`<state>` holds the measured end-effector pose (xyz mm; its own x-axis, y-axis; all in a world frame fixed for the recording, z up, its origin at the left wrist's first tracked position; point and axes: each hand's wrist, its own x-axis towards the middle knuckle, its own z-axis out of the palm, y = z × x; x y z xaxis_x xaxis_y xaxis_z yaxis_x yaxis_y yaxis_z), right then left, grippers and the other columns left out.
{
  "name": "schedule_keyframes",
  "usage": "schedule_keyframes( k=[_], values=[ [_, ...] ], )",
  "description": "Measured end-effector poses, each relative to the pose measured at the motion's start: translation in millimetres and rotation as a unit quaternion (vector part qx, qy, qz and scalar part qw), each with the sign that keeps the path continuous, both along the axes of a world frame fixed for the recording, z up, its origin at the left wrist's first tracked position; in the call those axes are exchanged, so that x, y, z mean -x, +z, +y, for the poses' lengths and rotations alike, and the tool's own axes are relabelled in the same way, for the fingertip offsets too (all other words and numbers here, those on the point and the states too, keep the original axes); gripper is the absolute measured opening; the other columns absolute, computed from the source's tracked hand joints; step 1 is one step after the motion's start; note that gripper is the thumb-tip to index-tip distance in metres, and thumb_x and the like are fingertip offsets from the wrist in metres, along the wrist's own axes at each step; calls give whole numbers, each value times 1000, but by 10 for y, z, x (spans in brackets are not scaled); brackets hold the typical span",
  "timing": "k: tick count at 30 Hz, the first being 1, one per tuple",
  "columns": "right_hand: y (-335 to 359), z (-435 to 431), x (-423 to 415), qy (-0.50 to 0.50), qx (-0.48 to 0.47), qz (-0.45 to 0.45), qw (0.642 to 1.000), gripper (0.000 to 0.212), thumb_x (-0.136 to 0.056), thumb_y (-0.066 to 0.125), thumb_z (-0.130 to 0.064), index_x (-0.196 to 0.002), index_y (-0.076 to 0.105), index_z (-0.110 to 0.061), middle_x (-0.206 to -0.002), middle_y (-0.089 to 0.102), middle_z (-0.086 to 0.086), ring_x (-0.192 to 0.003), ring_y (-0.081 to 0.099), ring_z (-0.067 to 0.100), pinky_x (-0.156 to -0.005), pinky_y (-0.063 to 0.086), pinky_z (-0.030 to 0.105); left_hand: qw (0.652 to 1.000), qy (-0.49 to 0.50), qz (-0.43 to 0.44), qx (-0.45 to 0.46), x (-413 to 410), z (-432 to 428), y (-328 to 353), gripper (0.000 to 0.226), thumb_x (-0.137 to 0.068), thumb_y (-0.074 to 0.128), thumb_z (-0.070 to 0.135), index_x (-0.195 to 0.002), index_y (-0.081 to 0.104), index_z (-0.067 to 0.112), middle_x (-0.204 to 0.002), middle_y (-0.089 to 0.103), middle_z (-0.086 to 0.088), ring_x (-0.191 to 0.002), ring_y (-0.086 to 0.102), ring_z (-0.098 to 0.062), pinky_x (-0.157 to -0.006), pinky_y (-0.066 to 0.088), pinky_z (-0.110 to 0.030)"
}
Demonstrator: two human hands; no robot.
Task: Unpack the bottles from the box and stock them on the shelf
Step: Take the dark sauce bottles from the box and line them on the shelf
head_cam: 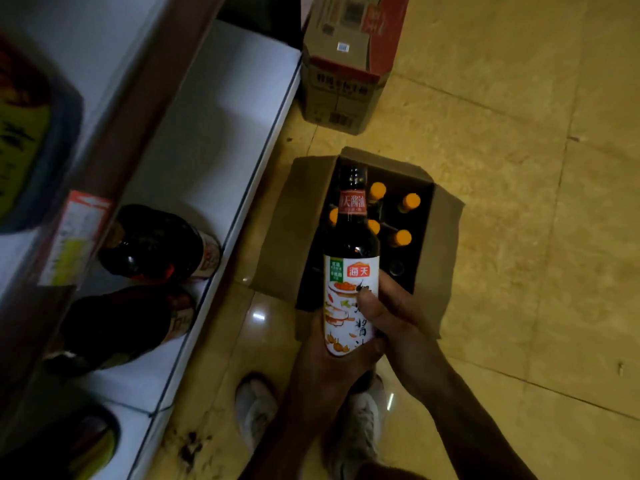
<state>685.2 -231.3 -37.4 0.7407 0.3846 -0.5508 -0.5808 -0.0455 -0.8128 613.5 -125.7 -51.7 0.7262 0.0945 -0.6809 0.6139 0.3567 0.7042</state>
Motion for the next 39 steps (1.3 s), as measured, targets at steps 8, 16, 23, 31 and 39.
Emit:
schedule_keyframes(
  k=[8, 16, 23, 31, 39],
  values=[
    [1458, -162, 194, 27, 3, 16, 1000, 50, -93, 65, -30, -141, 57, -19, -128, 72, 3, -119, 69, 23, -90, 60, 33, 1000, -1, 21, 5, 327, -72, 1451, 75, -68, 90, 31, -134, 54, 26, -125, 73, -1, -116, 70, -21, -98, 58, -45],
    [3361, -207, -106, 56, -41, -51, 996, 47, -91, 62, -21, -137, 59, -16, -122, 75, 7, -114, 72, 27, -89, 60, 36, 997, -17, -65, -27, 126, -51, 3469, 55, -84, 80, 17, -132, 53, 17, -118, 72, -12, -104, 72, -23, -88, 58, -38],
    [4697, -193, -316, 95, -91, -122, 984, 38, -93, 68, -17, -130, 59, -13, -114, 77, 6, -106, 73, 21, -82, 60, 29, 986, 10, -151, -73, 8, -106, 4737, 60, -85, 78, 34, -138, 51, 27, -129, 70, -2, -121, 67, -19, -104, 55, -42],
    [5915, 70, -231, 201, -153, -220, 942, 48, -92, 64, -18, -138, 54, -14, -123, 74, 7, -113, 71, 21, -86, 58, 28, 960, 86, -244, -110, 245, 22, 5827, 47, -91, 74, 32, -133, 54, 36, -126, 72, 6, -116, 70, -14, -91, 57, -27],
    [6836, 642, 84, 299, -202, -298, 884, 47, -96, 64, -22, -141, 53, -16, -126, 73, 3, -117, 70, 20, -90, 59, 31, 916, 177, -307, -187, 688, 404, 6684, 50, -90, 75, 27, -135, 54, 31, -121, 74, 7, -107, 73, -10, -83, 59, -21]
  ],
)
